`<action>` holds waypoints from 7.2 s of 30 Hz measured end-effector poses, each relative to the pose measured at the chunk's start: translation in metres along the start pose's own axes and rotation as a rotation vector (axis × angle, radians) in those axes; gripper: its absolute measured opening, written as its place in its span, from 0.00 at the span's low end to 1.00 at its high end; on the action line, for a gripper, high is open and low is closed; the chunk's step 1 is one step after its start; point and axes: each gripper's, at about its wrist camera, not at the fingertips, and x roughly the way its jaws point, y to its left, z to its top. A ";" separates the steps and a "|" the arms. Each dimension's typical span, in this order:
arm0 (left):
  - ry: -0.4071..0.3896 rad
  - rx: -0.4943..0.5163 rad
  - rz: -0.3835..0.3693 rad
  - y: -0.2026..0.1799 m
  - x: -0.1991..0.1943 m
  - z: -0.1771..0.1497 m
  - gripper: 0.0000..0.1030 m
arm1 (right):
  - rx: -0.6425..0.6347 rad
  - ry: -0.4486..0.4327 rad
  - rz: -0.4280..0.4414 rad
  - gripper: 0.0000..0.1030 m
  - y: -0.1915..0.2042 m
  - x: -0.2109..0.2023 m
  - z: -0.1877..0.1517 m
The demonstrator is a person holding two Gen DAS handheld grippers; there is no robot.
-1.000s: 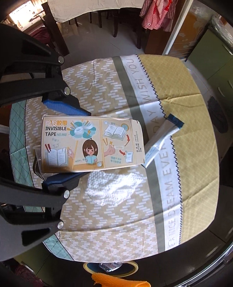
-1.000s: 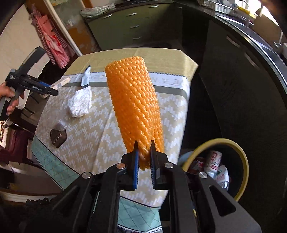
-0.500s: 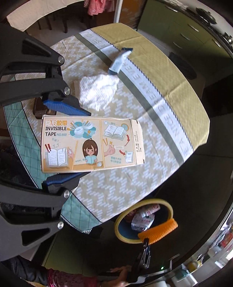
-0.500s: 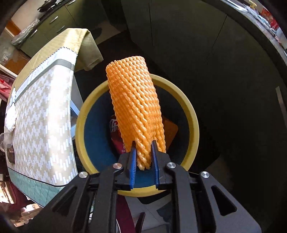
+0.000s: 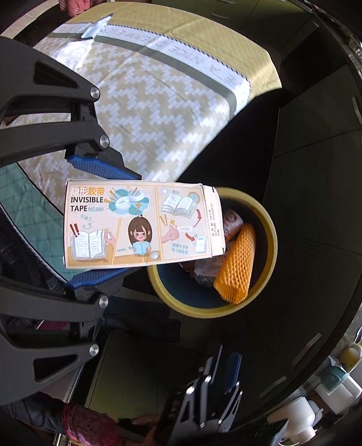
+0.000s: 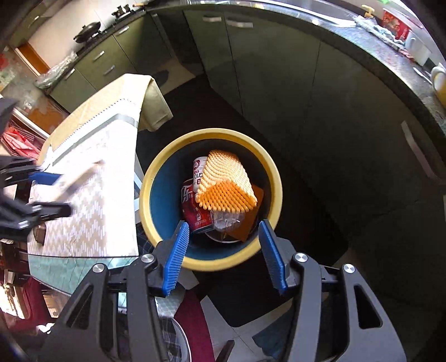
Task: Collect trash
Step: 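Drop the foam netting into the bin with the right tool while the left tool drops the tape box in, then return both tools to the table and grasp the clear plastic cup with the left tool, then grasp the brown square tray with the right tool while the left tool holds the cup, then release the brown tray into the bin with the right tool while the left tool drops the cup in, then grasp the white tissue with the left tool while the right tool grasps the white tube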
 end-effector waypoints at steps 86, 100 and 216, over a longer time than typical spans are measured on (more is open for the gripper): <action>-0.284 -0.677 0.040 0.337 -0.153 -0.339 0.06 | -1.080 0.093 0.317 0.74 0.504 0.063 -0.107; -0.260 -0.667 0.034 0.340 -0.145 -0.359 0.06 | -1.046 0.245 0.250 0.55 0.553 0.139 -0.100; -0.210 -0.497 0.117 0.298 -0.093 -0.330 0.12 | -0.635 0.028 0.268 0.70 0.399 0.056 0.058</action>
